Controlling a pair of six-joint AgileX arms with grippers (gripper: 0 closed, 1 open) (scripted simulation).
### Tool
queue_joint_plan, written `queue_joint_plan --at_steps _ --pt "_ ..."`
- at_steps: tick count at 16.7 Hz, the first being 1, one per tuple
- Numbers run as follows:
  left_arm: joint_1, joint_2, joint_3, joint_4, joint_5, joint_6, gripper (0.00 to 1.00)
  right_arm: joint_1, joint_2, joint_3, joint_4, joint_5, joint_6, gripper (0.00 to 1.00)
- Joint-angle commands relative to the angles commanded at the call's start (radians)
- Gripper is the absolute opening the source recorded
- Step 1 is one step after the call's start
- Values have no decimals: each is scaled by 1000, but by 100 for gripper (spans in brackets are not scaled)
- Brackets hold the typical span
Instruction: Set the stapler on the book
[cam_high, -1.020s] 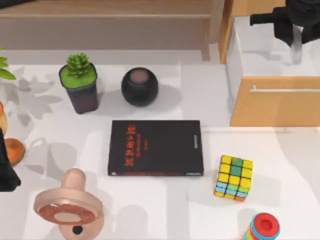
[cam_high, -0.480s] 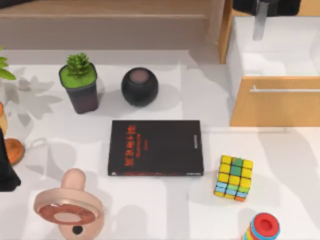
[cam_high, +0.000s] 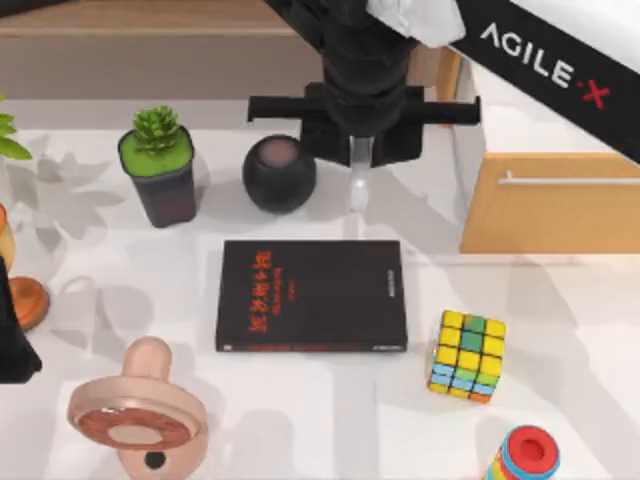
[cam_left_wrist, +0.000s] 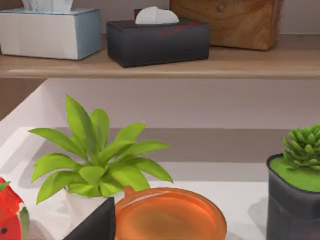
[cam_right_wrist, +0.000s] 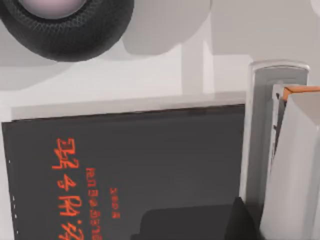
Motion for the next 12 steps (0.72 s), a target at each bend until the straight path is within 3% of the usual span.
queue_joint_plan --at_steps 6,12 --pt "0 0 0 0 0 0 100 60 144 -19 34 -131 23 0" --pt "0 0 0 0 0 0 100 55 150 -20 35 -137 25 0"
